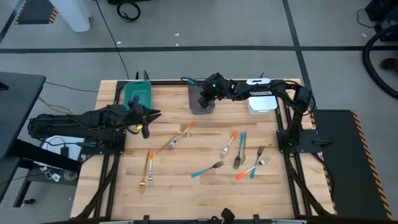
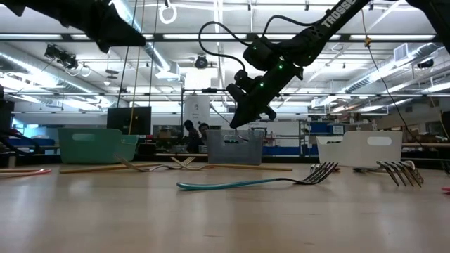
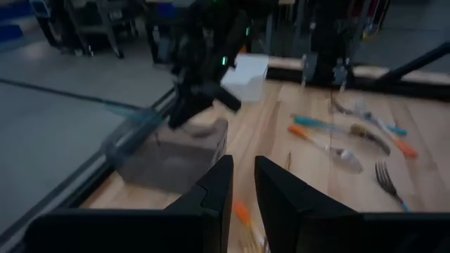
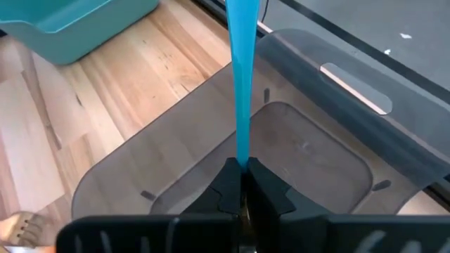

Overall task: Sort silverware by color (type)
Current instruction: Put the top left blue fork into the black bin

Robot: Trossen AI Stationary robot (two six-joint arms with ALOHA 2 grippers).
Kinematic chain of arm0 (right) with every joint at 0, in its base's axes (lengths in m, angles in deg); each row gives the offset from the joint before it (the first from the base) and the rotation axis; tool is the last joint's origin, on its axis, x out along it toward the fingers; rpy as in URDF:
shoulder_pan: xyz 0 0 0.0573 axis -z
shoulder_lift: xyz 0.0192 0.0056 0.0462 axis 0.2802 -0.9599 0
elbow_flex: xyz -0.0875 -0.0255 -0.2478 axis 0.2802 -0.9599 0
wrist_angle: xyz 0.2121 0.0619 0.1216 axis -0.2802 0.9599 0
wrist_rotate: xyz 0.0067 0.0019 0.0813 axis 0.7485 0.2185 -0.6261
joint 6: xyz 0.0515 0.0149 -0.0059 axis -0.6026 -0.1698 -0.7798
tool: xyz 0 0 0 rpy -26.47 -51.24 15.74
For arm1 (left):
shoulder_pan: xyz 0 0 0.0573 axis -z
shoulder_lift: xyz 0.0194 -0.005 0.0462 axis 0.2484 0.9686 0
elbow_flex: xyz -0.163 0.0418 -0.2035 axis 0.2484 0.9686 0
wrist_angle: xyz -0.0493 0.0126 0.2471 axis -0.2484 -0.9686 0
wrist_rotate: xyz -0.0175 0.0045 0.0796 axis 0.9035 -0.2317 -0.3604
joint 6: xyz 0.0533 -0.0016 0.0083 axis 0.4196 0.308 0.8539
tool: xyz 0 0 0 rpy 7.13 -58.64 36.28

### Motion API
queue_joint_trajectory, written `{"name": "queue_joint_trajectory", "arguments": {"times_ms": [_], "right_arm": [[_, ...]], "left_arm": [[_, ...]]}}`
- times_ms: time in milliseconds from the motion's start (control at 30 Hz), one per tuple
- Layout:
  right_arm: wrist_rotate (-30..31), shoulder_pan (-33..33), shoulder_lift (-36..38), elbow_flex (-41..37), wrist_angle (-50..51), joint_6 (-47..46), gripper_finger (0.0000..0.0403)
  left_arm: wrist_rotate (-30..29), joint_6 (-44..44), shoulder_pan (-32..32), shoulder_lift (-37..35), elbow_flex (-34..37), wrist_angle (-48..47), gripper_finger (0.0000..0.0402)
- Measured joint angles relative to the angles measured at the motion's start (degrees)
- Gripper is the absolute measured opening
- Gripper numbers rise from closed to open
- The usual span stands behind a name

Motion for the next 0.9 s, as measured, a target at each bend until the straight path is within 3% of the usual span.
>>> {"name": "queue_joint_trajectory", "arguments": {"times_ms": [267, 900], "right_arm": [[0.00, -0.58, 0.00, 0.00, 0.13, 0.11, 0.0015], [-3.88, -0.14, 0.02, 0.02, 3.29, 1.30, 0.0015]], "left_arm": [[-0.04, 5.19, -1.27, 1.92, 0.00, 3.91, 0.0068], [-0.04, 7.94, -3.87, 2.02, 0.00, 7.55, 0.0068]]}}
